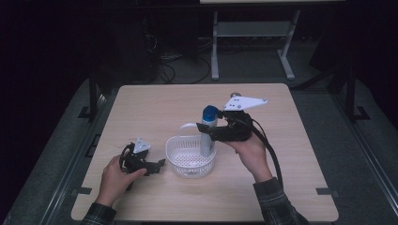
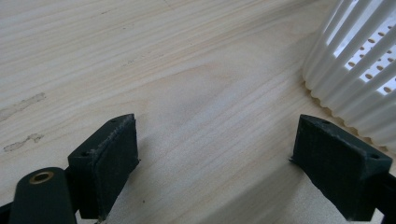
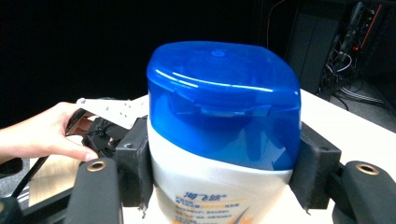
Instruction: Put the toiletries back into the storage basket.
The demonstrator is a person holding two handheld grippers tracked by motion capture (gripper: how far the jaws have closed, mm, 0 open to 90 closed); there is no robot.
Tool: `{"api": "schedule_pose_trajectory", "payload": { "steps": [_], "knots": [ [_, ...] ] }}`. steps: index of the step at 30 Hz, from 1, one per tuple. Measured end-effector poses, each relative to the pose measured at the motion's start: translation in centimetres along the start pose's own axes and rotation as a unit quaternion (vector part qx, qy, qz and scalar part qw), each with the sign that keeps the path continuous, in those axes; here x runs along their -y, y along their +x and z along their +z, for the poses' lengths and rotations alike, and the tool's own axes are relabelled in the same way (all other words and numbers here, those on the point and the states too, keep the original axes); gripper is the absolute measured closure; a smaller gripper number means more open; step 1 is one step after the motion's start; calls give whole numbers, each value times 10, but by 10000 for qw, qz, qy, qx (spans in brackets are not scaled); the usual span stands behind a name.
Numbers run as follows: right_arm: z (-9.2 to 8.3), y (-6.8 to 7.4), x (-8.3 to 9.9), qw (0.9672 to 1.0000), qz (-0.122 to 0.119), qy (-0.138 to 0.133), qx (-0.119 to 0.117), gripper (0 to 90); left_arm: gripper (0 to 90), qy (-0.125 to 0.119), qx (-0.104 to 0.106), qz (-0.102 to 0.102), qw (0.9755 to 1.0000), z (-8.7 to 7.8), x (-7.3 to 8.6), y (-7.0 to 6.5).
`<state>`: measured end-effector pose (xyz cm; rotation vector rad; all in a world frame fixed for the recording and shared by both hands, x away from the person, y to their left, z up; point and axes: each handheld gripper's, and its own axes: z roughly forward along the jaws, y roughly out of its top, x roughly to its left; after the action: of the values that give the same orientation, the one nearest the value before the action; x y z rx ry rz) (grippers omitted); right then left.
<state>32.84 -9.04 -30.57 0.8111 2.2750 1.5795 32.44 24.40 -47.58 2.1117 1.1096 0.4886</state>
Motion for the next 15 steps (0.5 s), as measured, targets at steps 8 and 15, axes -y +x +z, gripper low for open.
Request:
{"api": "schedule_pose_trajectory", "payload": {
  "steps": [8, 15],
  "knots": [
    [8, 0, 9, 9999, -29, 134, 8, 346, 132, 0, 3, 0, 10000, 0, 0, 0],
    [13, 1, 17, 9996, -29, 268, 7, 346, 132, 0, 0, 0, 10000, 0, 0, 0]
  ]
}}
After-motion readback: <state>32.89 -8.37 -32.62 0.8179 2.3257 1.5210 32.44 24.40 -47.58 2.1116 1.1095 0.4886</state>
